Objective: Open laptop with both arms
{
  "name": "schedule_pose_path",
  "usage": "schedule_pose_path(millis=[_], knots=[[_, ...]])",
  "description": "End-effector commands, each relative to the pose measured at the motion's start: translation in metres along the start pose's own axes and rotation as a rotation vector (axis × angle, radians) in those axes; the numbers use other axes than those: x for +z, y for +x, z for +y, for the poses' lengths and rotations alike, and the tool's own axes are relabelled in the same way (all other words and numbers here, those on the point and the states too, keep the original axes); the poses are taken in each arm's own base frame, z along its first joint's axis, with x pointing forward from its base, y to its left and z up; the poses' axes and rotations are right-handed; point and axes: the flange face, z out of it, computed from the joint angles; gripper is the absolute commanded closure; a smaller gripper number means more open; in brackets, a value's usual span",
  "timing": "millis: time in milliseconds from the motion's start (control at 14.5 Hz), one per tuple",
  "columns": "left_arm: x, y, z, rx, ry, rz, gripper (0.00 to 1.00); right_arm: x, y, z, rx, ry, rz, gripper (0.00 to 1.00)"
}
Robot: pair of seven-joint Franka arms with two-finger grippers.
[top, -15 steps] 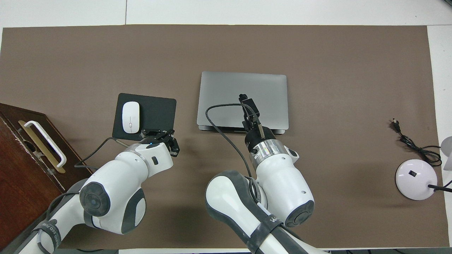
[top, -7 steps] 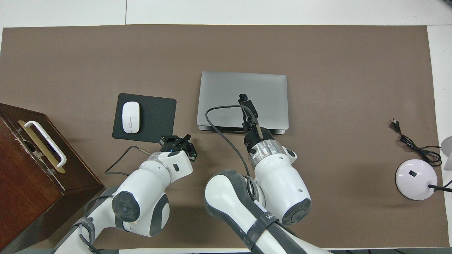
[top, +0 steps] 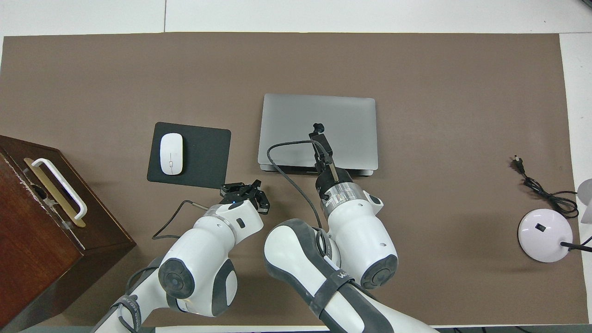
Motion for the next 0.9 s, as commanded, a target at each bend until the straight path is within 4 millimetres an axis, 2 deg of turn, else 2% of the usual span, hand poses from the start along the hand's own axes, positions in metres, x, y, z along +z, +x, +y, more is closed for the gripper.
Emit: schedule_pose_path(millis=[0, 207, 482, 620, 826], knots=[[0.007, 0.007, 0.016, -0.027, -0.009, 0.016, 1.00, 0.005, -0.003, -0.004, -0.015, 0.009, 0.002, 0.00], [0.018, 0.018, 0.021, -0.028, -0.011, 0.027, 1.00, 0.011, -0.005, 0.001, -0.019, 0.000, 0.005, 0.00], [0.026, 0.019, 0.022, -0.023, -0.007, 0.025, 1.00, 0.014, -0.003, 0.004, -0.018, -0.008, 0.011, 0.00], [0.028, 0.025, 0.022, -0.026, -0.007, 0.034, 1.00, 0.011, -0.008, 0.005, -0.011, -0.008, 0.005, 0.00], [0.038, 0.022, 0.019, -0.019, 0.005, 0.025, 1.00, -0.002, -0.012, 0.003, 0.010, -0.004, -0.006, 0.00]])
